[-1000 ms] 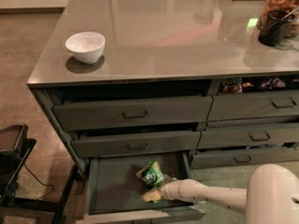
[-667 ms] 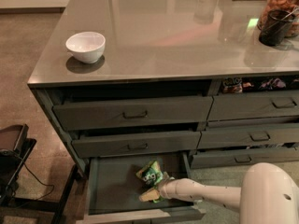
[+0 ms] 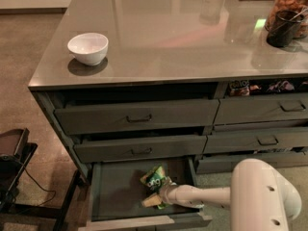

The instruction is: Pick green rice chip bag from bottom drawer and place on counter

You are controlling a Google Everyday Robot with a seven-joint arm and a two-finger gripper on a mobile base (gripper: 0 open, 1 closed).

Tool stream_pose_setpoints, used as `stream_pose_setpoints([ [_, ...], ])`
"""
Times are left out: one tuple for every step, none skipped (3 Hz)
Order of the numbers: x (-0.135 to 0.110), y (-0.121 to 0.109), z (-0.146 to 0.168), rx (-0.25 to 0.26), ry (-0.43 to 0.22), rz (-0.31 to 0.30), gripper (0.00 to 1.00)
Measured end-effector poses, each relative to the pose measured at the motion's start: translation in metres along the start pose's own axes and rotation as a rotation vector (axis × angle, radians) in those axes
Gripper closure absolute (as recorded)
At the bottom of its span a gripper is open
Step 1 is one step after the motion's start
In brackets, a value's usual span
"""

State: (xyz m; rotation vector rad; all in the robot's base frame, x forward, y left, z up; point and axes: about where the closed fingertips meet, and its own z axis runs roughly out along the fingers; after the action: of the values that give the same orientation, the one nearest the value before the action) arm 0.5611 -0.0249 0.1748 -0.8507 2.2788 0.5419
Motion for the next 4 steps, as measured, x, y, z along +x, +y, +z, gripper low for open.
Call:
stream_pose_setpoints([
  [0.008,-0.008,0.007,0.047,0.022,-0.015,0.0],
  [0.019,-0.019,0.008,0.101,0.043,-0.016,0.0],
  [0.019,-0.022,0.008,0.112,0.041,-0.013,0.18],
  [0.019,-0.022,0.008,0.112,0.041,-0.013,0.41],
])
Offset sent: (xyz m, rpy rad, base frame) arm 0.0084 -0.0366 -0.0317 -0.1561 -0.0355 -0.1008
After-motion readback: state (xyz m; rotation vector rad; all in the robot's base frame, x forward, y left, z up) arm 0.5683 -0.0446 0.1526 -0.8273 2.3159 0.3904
